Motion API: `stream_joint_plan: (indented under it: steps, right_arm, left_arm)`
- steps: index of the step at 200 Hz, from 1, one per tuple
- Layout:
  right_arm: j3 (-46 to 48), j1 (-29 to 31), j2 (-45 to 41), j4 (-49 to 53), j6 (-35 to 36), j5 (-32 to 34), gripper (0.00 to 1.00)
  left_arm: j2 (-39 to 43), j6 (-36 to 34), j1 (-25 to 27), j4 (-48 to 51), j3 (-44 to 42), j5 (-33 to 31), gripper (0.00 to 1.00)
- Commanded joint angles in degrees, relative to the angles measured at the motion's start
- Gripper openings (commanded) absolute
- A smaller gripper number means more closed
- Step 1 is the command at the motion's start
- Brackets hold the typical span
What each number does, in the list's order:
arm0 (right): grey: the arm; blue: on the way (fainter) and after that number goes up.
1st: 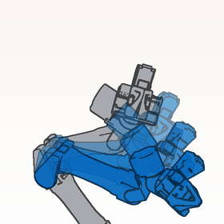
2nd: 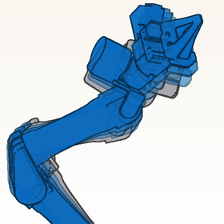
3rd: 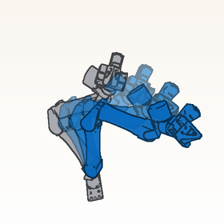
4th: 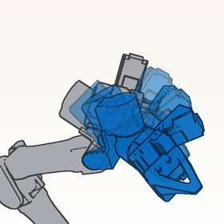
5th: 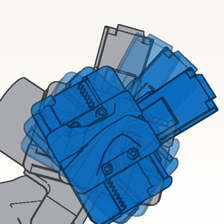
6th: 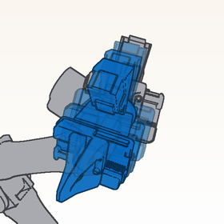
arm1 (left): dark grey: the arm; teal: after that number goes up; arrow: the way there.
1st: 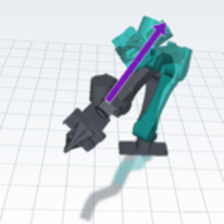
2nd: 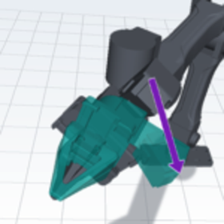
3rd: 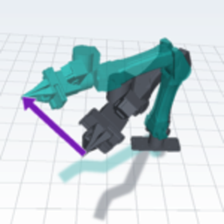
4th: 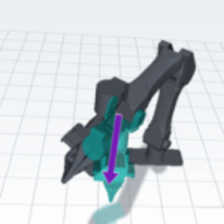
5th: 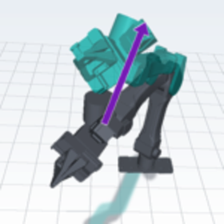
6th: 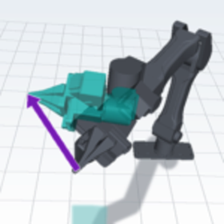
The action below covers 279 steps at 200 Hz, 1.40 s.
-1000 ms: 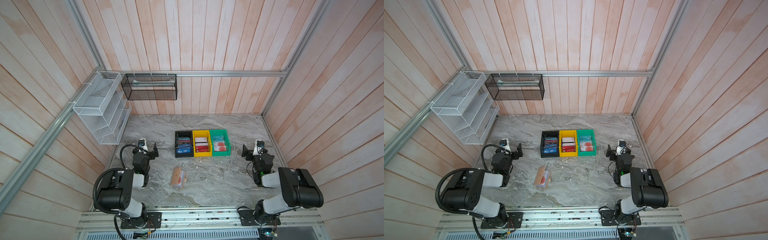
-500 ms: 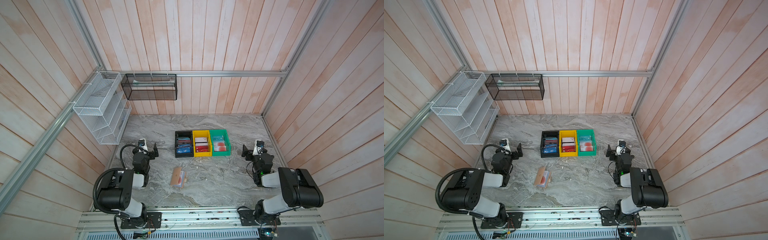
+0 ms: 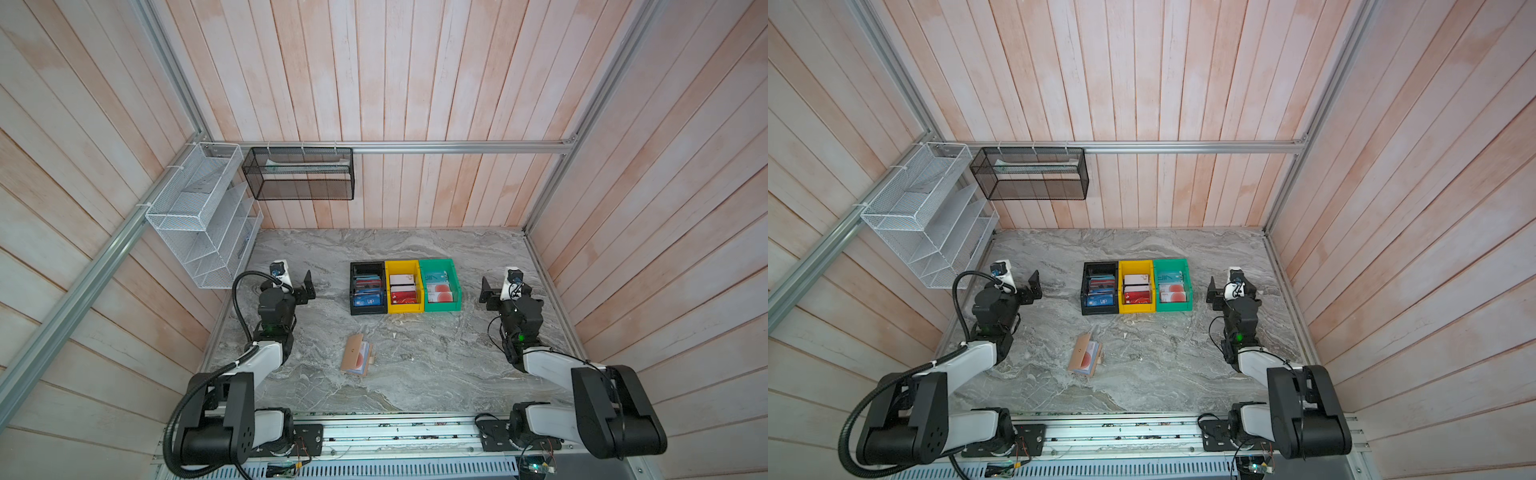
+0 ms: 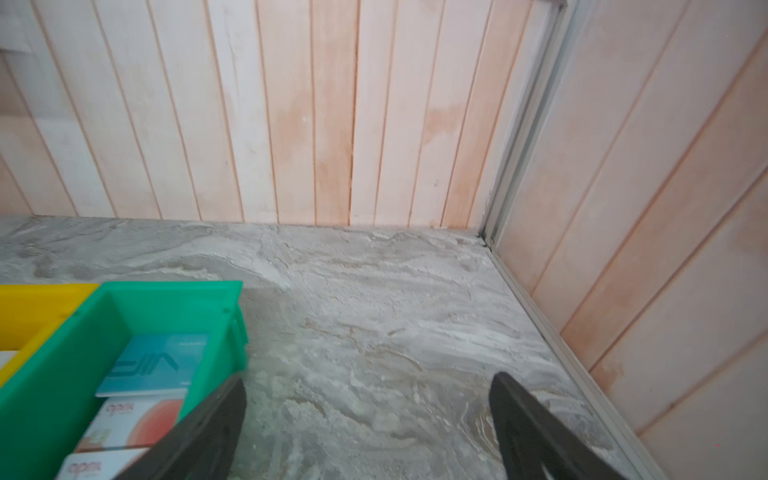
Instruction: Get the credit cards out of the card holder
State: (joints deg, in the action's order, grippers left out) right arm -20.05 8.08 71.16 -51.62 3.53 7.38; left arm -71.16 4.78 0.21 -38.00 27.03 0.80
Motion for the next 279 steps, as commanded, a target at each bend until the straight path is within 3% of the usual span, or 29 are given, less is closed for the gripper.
stream_joint_plan:
  steps: [1, 18, 34, 62, 96, 120, 143, 166, 200, 254, 279]
  right_arm:
    - [-2.25, 5.36, -4.78, 11.98, 2.91, 3.87, 0.92]
    - [-3.3, 9.71, -8.8, 17.52, 1.27, 1.64, 0.91]
    - [-4.34, 13.8, -11.62, 21.91, -1.69, -4.94, 0.87]
    - [-5.05, 20.62, -12.25, 23.64, -11.41, -15.81, 0.74]
    - [-7.31, 34.27, -5.39, 21.39, -15.71, -15.84, 0.69]
    - [-11.98, 40.55, 2.87, 23.3, -16.57, -15.91, 0.64]
    - [-15.84, 41.56, 9.9, 25.67, -17.5, -21.65, 0.51]
    - [-17.04, 42.15, 13.51, 24.92, -18.23, -23.06, 0.43]
    - [-17.97, 43.9, 16.21, 25.15, -17.74, -22.61, 0.41]
    - [-20.13, 45.93, 20.53, 25.78, -17.11, -20.93, 0.39]
    - [-21.88, 46.14, 22.93, 26.63, -16.67, -20.25, 0.35]
  left_arm:
    - [4.37, 5.26, 1.45, 10.11, -0.63, 4.99, 1.0]
    - [8.33, 6.71, 4.21, 13.07, -1.94, 4.15, 1.0]
    - [11.74, 8.23, 7.36, 17.79, -2.31, 4.57, 1.0]
    - [16.69, 16.92, 10.38, 24.26, -3.62, 8.23, 1.0]
    - [23.17, 26.1, 13.94, 29.0, -8.66, 7.65, 1.0]
    - [25.91, 30.43, 15.36, 31.91, -11.54, 8.58, 1.0]
    - [26.97, 32.83, 16.68, 35.93, -12.52, 9.74, 0.99]
    - [27.73, 34.38, 18.26, 37.29, -14.11, 9.78, 0.88]
    - [27.78, 36.25, 19.9, 37.13, -16.01, 9.14, 0.75]
    - [25.85, 38.26, 22.82, 36.61, -17.23, 8.31, 0.71]
    - [24.79, 38.85, 24.5, 35.71, -17.51, 7.91, 0.6]
